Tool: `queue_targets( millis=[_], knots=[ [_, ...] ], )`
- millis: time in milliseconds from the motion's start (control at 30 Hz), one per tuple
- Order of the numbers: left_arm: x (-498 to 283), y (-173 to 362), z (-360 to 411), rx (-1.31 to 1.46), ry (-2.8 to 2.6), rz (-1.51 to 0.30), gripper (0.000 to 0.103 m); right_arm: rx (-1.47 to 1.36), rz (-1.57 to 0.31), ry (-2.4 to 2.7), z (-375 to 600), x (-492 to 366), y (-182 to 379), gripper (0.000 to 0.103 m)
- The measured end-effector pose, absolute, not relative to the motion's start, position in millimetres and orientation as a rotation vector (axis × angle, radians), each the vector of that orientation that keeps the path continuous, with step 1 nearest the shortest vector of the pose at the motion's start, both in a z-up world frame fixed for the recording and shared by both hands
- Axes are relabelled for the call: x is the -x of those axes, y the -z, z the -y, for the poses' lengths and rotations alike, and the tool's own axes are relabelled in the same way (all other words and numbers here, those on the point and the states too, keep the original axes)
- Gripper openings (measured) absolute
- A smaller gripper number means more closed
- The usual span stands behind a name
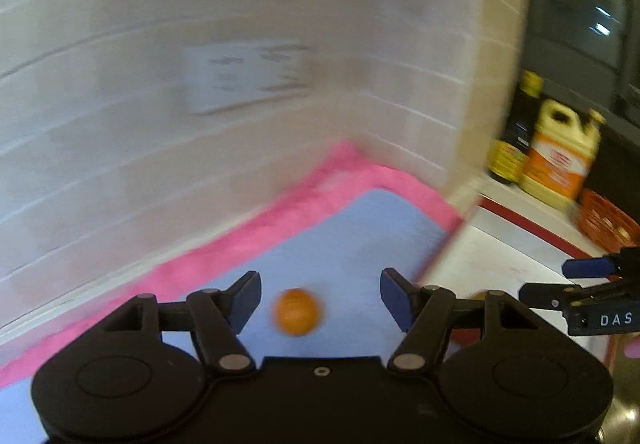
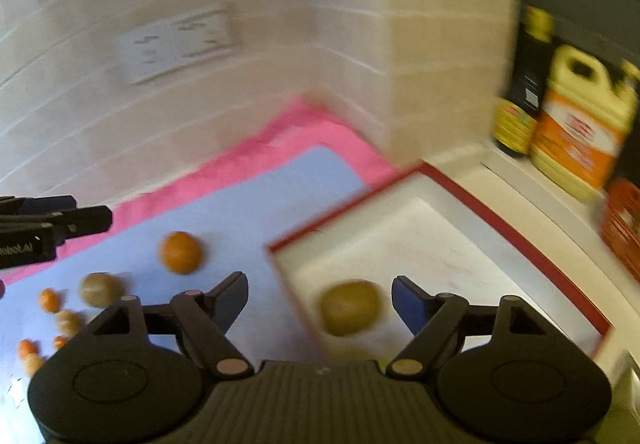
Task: Organize fruits
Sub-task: 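Move both tools back over the fruit on the mat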
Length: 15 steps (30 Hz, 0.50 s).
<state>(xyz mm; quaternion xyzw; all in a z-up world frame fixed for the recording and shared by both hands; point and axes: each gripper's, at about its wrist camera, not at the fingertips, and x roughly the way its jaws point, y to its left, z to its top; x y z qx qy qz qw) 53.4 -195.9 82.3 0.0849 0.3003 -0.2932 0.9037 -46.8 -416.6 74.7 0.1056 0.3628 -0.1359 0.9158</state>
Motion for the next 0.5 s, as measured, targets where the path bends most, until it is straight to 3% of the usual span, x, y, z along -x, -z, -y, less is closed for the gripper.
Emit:
queue_targets(
  millis=[267,500],
  knots=[
    [-51,-93,93,-0.101,0.371,-0.6,0.079,-0.122,-0.745,0.101,340,12,-81,0.081],
    [-42,-42,26,-0.051,0.215,-0.72,0.079,-0.062,-0.879,-0.035,285,-18,-37,0.079]
  ],
)
